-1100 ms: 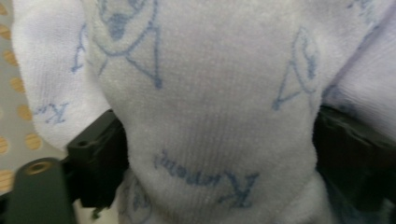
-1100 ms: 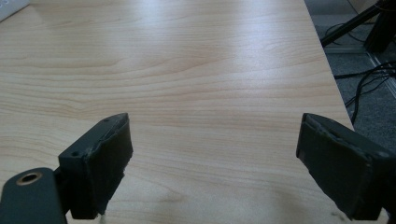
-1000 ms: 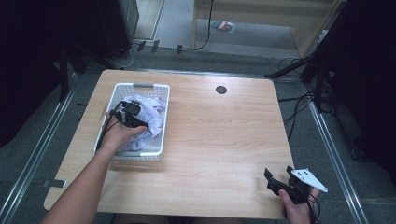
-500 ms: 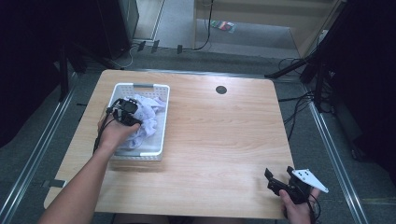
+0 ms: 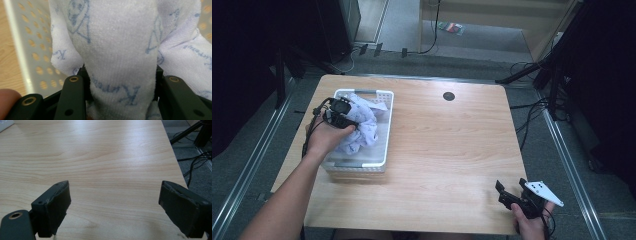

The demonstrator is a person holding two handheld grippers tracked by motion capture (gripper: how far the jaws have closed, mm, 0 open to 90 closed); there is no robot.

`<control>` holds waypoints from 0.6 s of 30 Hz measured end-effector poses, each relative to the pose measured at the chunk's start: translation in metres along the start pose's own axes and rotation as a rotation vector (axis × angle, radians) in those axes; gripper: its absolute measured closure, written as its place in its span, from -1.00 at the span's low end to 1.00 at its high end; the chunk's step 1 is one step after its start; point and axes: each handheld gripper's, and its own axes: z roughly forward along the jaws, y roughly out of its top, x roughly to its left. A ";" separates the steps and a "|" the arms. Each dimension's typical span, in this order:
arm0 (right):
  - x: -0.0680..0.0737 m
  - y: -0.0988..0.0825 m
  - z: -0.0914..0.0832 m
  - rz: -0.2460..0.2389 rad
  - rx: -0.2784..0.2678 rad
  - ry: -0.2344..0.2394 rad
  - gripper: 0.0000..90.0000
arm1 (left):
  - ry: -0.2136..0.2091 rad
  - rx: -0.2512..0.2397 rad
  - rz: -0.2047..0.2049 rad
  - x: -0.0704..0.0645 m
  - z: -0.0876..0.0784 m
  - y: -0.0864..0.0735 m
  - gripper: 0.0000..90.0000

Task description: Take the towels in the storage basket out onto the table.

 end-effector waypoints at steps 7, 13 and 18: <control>0.000 0.000 0.000 0.000 0.003 -0.001 -0.76 | -0.010 -0.038 0.006 0.003 -0.030 0.011 0.26; 0.000 0.000 0.000 0.003 0.003 -0.001 -0.76 | -0.006 -0.067 0.024 0.000 -0.050 0.020 0.25; 0.000 0.000 0.000 0.003 0.002 0.000 -0.76 | -0.011 -0.098 0.038 -0.006 -0.065 0.028 0.25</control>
